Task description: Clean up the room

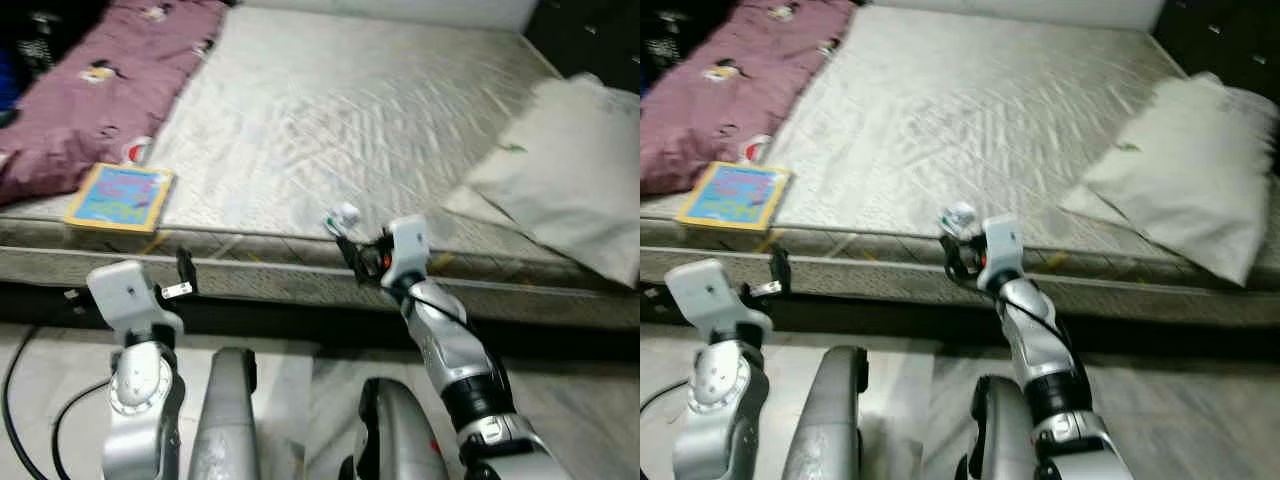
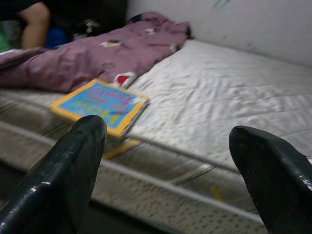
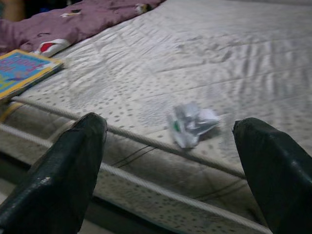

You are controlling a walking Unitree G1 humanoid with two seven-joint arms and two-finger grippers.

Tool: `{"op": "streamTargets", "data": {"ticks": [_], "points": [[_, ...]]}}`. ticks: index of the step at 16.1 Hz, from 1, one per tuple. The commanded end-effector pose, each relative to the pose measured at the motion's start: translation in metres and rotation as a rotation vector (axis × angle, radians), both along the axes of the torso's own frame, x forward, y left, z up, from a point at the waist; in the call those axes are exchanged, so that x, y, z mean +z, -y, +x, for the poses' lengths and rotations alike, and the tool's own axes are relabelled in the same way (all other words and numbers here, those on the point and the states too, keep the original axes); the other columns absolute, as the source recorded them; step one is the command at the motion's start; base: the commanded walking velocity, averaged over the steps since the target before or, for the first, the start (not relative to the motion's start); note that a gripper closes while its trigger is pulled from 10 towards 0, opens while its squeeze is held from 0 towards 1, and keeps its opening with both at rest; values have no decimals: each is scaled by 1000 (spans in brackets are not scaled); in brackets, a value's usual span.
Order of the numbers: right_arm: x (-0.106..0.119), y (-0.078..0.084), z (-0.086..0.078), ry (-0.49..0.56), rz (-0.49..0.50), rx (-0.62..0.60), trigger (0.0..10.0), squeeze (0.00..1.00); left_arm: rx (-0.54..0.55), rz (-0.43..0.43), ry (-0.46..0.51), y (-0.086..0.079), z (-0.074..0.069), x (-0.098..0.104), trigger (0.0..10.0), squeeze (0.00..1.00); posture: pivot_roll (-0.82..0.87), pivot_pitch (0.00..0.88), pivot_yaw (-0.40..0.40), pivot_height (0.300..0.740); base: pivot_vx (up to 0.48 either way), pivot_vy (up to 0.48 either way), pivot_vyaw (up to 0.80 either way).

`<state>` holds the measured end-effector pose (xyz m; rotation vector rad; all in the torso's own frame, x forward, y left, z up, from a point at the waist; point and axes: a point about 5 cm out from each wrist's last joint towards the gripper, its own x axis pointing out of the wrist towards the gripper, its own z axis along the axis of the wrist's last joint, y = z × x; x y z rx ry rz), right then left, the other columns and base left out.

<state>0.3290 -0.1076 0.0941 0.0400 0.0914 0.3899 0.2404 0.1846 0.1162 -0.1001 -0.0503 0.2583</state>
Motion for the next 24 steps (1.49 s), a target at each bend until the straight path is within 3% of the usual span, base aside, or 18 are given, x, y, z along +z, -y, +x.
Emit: {"op": "streamTargets", "data": {"ticks": [1, 6, 18, 20, 24], "points": [[7, 2, 3, 31, -19, 10, 10000, 0, -27, -17, 26, 6, 3, 6, 10000, 0, 141, 102, -92, 571, 0, 0, 0], [9, 0, 4, 40, -13, 30, 10000, 0, -46, -18, 36, 7, 4, 8, 10000, 0, 139, 108, -93, 571, 0, 0, 254], [9, -4, 3, 48, -17, 69, 10000, 0, -69, -25, 38, 9, 5, 8, 10000, 0, 139, 111, -94, 571, 319, 0, 0], [9, -4, 3, 47, -16, 72, 10000, 0, -70, -27, 35, 9, 5, 8, 10000, 0, 140, 107, -95, 571, 315, 0, 741], [6, -4, 4, 28, -6, 79, 10000, 0, -59, -28, 14, 11, 7, 5, 10000, 0, 143, 99, -97, 571, 61, 0, 0]]}}
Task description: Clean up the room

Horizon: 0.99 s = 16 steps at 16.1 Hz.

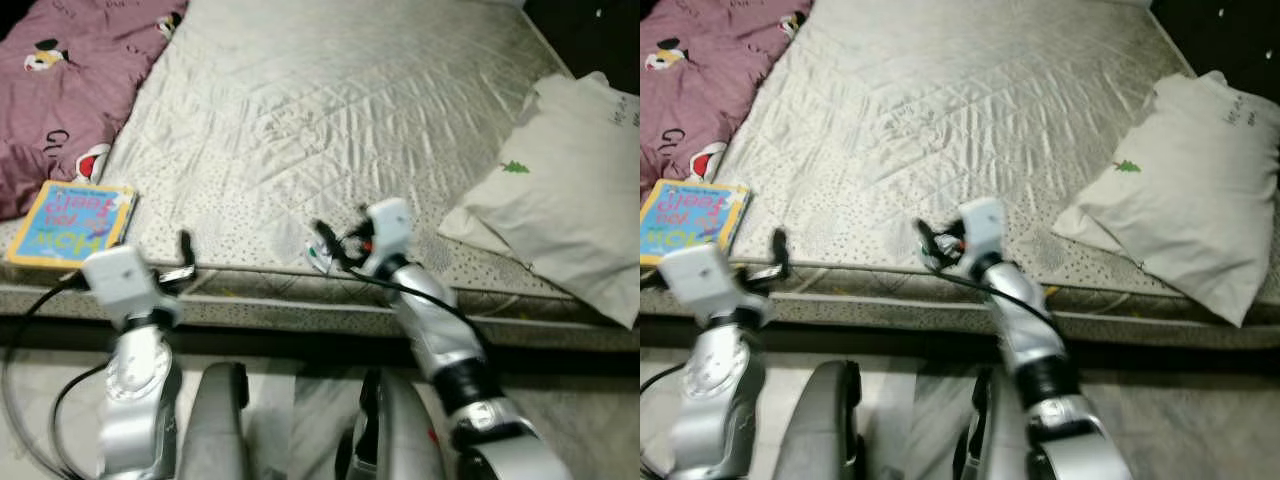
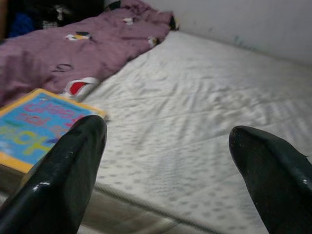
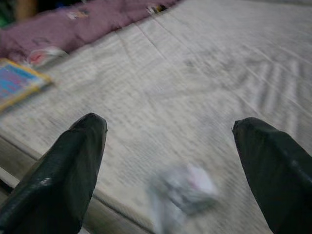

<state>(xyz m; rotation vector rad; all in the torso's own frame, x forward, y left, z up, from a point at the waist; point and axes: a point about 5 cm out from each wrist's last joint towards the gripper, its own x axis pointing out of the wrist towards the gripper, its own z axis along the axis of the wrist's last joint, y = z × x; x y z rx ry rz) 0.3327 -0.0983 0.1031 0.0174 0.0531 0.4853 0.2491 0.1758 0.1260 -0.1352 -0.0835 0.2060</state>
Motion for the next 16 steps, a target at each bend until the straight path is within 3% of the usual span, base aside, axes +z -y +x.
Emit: {"op": "streamTargets", "data": {"ticks": [1, 7, 11, 14, 16], "points": [[-3, 5, 0, -17, 4, -14, 10000, 0, -9, 1, -25, 3, -2, -5, 10000, 0, 143, 99, -97, 571, 0, 0, 0], [-5, 3, -5, -15, 8, 27, 10000, 0, -12, 0, -24, 5, -5, -5, 10000, 0, 140, 103, -85, 544, 0, 0, 71], [-9, 2, -5, -67, 19, 36, 10000, 0, -14, 11, -27, 4, -10, 1, 10000, 0, 174, 150, -69, 544, 0, 0, 0], [-12, -17, -1, -86, -58, 159, 10000, 0, 37, 21, -44, -5, -22, 5, 10000, 0, 227, 216, -68, 544, 0, 0, 0], [-6, -25, 6, -54, -69, 167, 10000, 0, 46, 22, -62, -5, -33, 4, 10000, 0, 249, 242, -62, 544, 0, 0, 800]]}}
